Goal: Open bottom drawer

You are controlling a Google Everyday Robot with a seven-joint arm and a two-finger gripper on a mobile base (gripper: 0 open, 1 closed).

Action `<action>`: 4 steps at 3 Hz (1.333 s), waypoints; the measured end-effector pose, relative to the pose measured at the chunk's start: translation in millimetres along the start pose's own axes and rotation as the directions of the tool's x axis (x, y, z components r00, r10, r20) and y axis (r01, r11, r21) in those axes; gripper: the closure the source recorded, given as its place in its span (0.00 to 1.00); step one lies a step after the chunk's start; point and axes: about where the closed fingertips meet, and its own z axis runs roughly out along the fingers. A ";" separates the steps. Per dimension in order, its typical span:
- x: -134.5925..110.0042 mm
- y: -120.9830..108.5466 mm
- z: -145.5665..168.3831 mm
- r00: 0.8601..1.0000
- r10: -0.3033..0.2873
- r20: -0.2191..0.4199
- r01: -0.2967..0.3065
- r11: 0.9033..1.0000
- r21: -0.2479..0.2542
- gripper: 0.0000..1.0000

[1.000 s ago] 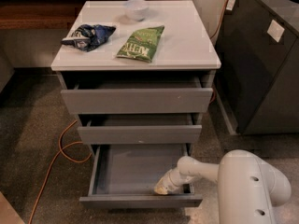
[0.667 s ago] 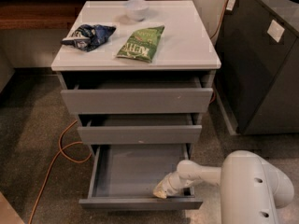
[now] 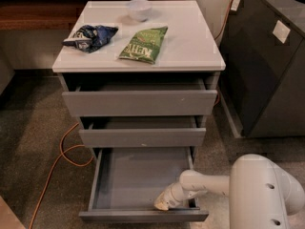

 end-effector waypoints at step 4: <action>-3.6 6.8 -22.9 0.999 0.030 0.040 -0.032 0.998 0.059 1.00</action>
Offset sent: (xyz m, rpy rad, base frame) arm -0.0225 -0.0048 0.0178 0.0085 0.0053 -0.0571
